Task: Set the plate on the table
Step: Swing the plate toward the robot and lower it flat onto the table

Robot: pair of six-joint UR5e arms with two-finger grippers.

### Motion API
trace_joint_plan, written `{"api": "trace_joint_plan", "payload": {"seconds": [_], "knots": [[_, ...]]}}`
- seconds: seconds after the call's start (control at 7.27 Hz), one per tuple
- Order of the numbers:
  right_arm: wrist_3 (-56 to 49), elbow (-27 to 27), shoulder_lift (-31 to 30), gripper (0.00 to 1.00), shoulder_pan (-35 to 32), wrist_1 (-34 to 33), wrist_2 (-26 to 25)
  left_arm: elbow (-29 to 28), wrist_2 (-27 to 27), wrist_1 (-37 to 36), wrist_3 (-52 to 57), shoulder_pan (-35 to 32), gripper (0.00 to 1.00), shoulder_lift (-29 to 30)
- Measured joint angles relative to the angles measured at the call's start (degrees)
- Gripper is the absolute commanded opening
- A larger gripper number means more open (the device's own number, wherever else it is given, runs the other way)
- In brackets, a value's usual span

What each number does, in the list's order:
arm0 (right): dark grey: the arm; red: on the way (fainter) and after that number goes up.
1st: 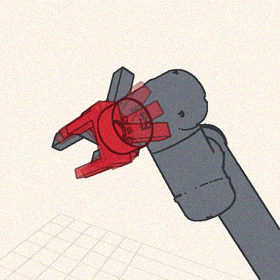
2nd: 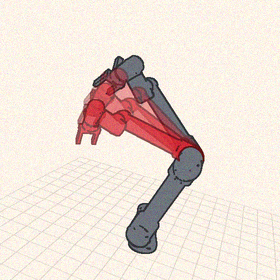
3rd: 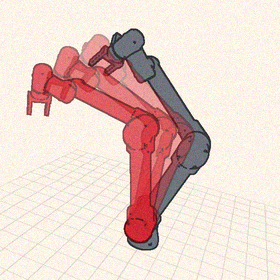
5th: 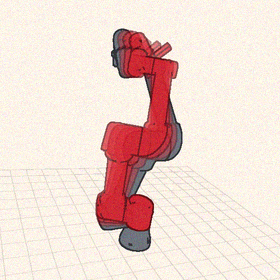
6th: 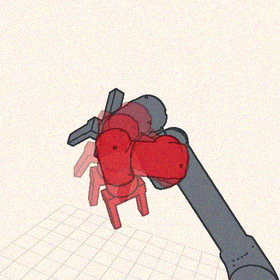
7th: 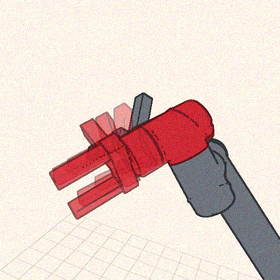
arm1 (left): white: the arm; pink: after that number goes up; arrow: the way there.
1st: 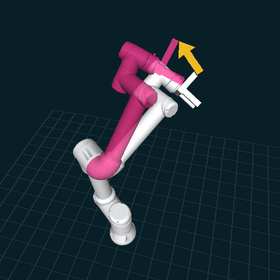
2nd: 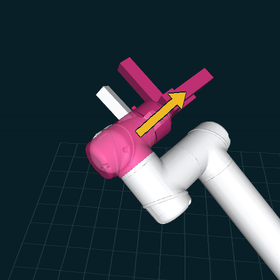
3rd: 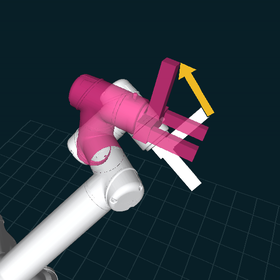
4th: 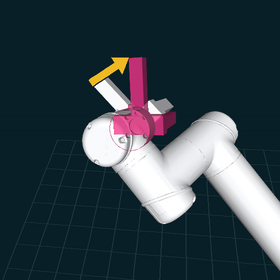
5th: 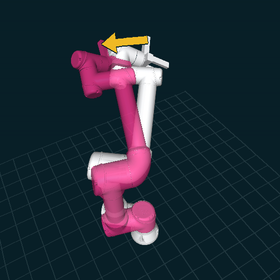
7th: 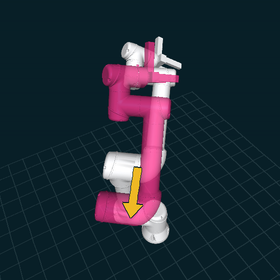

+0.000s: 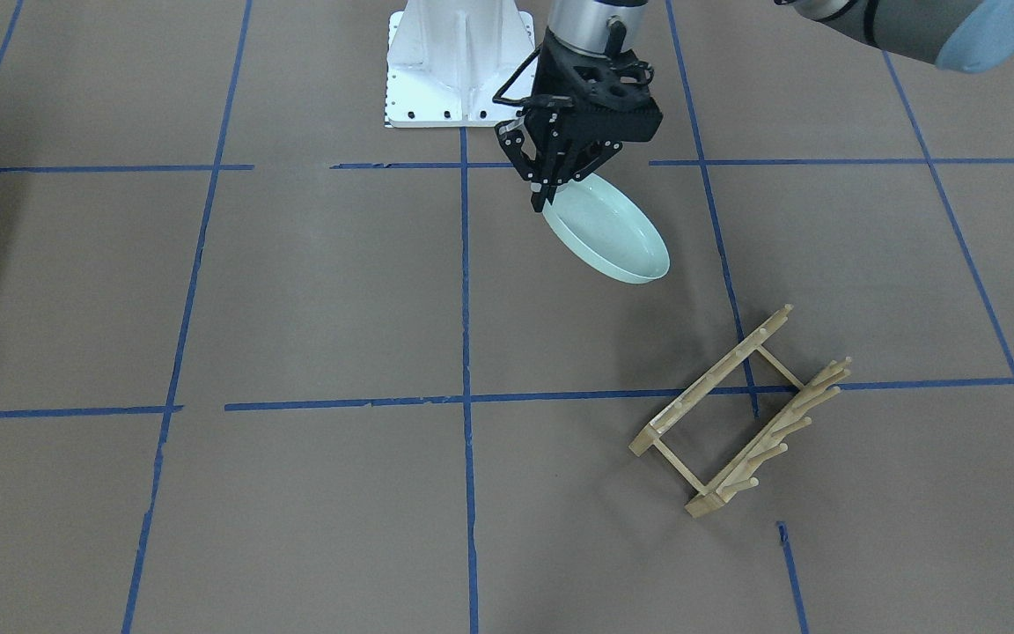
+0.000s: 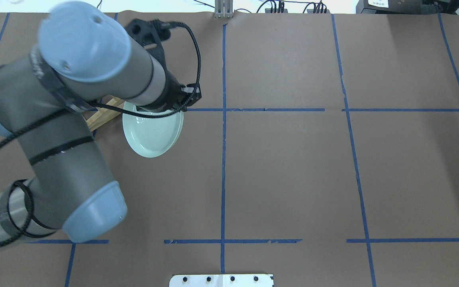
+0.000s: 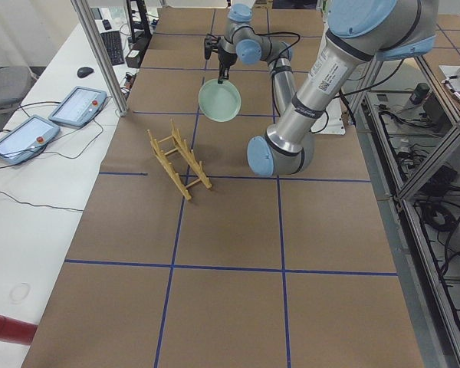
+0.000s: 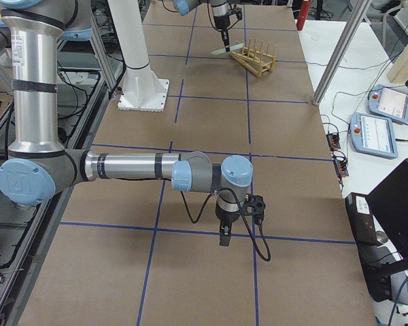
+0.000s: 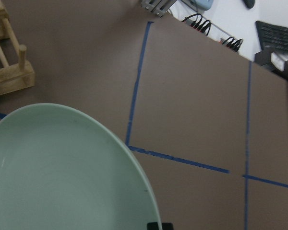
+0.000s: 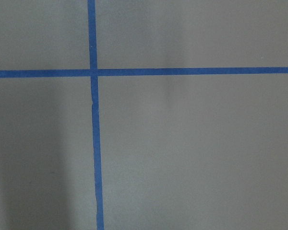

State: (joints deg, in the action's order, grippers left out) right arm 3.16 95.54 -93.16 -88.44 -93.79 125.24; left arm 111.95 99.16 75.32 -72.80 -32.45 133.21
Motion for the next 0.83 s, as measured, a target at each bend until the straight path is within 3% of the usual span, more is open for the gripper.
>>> {"api": "trace_joint_plan", "payload": {"seconds": [0.41,0.69,0.83], "knots": [[0.0,0.0,0.0,1.0,0.0,0.0,0.0,-11.2,-12.2,-3.0,7.3,9.2,0.0,0.4],[0.0,0.0,0.0,1.0,0.0,0.0,0.0,-15.6,-16.4,-2.9,15.1,12.1,0.04,0.4],[0.0,0.0,0.0,1.0,0.0,0.0,0.0,-16.7,-17.2,-2.3,16.3,12.4,0.99,0.3]]}}
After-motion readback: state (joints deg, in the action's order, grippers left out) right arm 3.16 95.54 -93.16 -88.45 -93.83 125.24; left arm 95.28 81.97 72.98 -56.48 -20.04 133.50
